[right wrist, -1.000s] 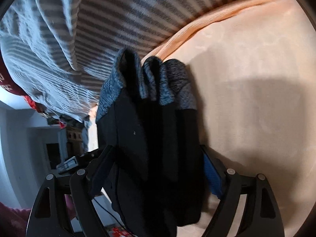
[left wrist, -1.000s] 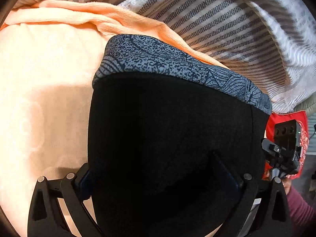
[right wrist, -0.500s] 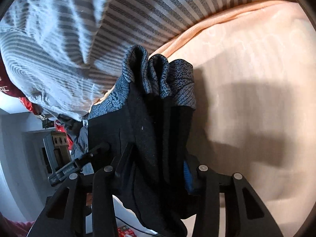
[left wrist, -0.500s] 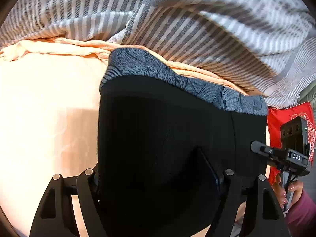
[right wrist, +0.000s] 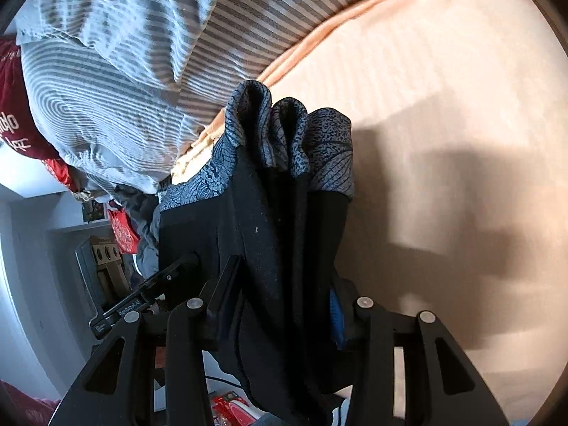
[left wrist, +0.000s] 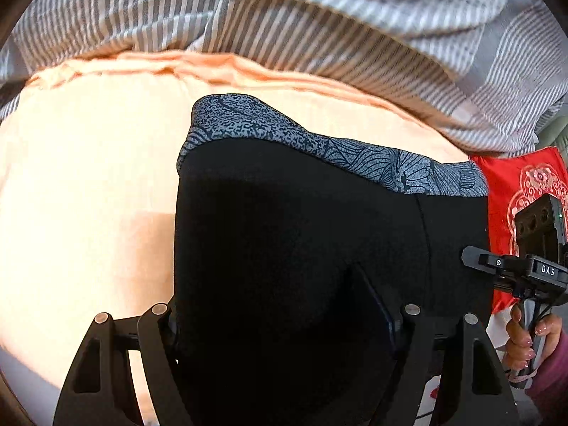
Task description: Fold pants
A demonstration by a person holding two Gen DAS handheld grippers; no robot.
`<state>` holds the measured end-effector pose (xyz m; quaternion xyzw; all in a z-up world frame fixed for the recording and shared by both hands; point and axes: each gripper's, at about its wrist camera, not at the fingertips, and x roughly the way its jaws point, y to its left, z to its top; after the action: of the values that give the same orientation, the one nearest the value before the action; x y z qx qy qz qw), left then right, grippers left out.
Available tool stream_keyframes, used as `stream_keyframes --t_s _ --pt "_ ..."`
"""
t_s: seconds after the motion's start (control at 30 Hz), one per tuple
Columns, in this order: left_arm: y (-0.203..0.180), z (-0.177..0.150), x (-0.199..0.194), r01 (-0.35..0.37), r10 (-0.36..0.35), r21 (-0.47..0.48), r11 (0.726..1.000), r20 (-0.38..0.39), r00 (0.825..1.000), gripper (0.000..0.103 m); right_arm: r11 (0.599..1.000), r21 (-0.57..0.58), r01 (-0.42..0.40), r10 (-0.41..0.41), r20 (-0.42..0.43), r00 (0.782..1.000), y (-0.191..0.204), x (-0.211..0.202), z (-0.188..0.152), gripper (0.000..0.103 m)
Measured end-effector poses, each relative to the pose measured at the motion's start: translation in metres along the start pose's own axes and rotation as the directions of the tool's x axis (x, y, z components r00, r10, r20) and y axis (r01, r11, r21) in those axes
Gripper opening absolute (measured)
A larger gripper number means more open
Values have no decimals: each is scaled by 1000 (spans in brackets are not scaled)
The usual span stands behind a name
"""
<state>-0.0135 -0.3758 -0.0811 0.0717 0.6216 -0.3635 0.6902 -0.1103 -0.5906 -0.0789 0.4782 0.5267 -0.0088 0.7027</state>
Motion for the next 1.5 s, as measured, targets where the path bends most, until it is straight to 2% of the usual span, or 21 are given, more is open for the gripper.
stream_keyframes --t_s 0.17,0.33,0.5,0.77,1.0,1.1,1.23,1.27,1.4,1.5 --pt "2 -25 1 -19 20 26 999 -10 1000 78 999 32 6 -6 4 1000 -8 -1 -26 46" --pt "14 -42 15 -32 33 16 999 -23 999 78 998 39 47 -48 11 999 -17 5 -46 46" --pt "27 -53 26 -7 5 -34 999 -39 999 78 994 39 107 -108 32 994 -21 13 -54 51" --pt "34 -56 26 19 -19 -28 999 -25 1000 81 989 46 143 -146 63 987 -21 12 -61 58" --pt "47 -59 11 -90 90 -1 996 -9 996 83 981 75 181 -187 93 978 -20 2 -67 62" --pt "50 -60 -3 -165 165 5 986 18 986 83 973 95 209 -219 113 969 -20 -8 -71 62" --pt "45 -65 -17 -214 212 25 977 55 976 83 972 117 205 -223 174 959 -17 -25 -77 62" --pt "43 -67 -21 -222 220 34 974 64 973 83 972 119 202 -222 188 957 -15 -29 -79 60" --pt "26 -76 -28 -238 230 78 968 93 969 83 968 90 235 -249 214 945 -2 -37 -85 38" --pt "14 -85 -27 -243 232 119 963 96 968 83 962 35 270 -271 212 939 11 -33 -93 34"
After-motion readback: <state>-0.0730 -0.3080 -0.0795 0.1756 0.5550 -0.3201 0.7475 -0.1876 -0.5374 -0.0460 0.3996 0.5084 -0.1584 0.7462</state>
